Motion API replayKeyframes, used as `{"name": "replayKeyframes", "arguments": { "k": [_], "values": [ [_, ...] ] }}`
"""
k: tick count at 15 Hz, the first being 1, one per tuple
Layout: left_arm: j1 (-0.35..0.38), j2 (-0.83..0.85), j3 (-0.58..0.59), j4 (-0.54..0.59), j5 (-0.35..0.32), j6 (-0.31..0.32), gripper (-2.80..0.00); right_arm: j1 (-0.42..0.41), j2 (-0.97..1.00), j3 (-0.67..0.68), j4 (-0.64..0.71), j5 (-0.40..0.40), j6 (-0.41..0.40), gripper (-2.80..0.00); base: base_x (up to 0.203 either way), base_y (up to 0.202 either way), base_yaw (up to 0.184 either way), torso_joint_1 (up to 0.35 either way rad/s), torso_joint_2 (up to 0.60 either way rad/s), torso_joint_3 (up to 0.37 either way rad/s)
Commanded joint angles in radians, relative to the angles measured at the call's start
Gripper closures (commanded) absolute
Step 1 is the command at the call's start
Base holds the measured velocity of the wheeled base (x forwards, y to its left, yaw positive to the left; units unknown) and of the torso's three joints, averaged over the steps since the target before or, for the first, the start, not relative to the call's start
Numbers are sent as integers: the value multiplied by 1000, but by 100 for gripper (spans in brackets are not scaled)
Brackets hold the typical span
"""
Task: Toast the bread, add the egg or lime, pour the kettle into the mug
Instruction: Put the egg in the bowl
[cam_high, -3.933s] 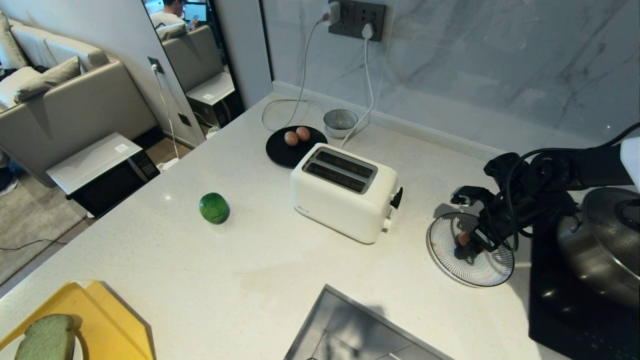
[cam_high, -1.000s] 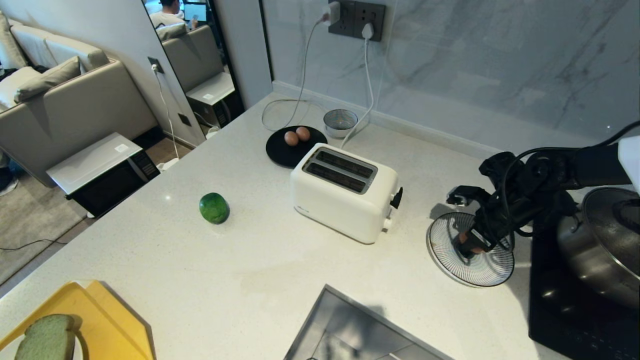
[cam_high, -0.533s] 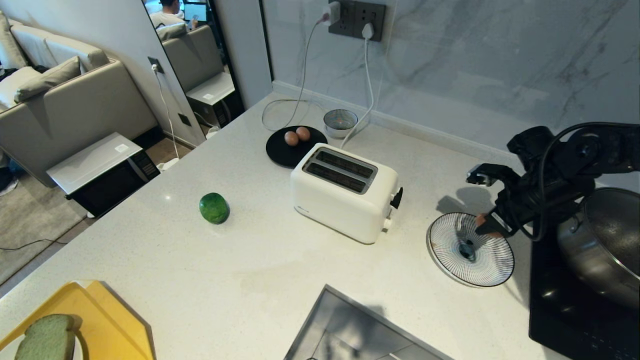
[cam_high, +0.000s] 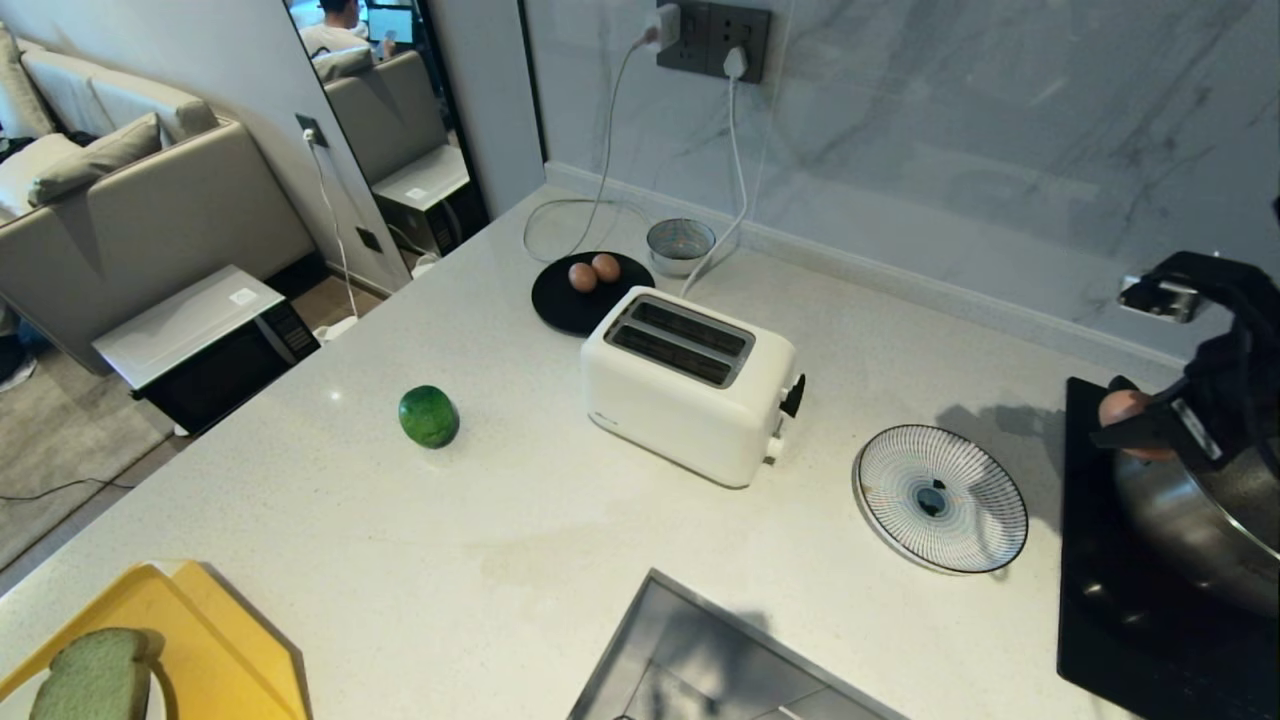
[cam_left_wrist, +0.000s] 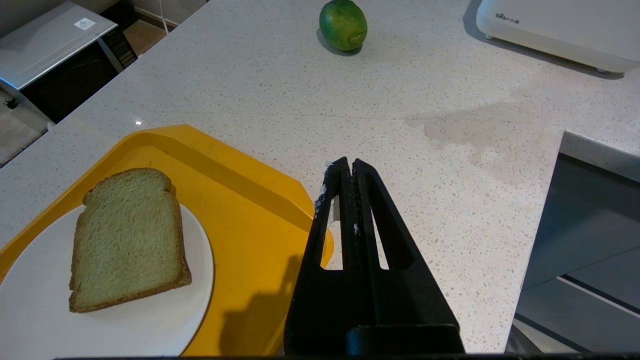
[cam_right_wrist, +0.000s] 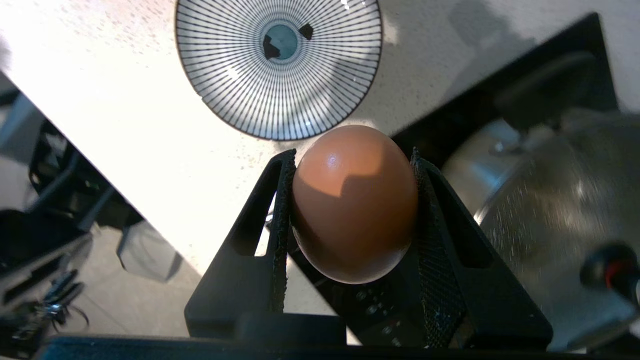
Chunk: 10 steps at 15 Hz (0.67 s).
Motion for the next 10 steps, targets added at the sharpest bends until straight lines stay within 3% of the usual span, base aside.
{"name": "replayKeyframes", "arguments": {
  "k": [1,5,10],
  "values": [
    [1,-1,2,0,0,0,0,-9,-212,75,3,0,38,0,0,0,0,0,0,0],
    [1,-1,2,0,0,0,0,-13,-376,182,1,-62,60,0,0,0,0,0,0,0],
    [1,-1,2,0,1,0,0,-11,-396,188,1,-69,47,0,0,0,0,0,0,0]
  ]
}}
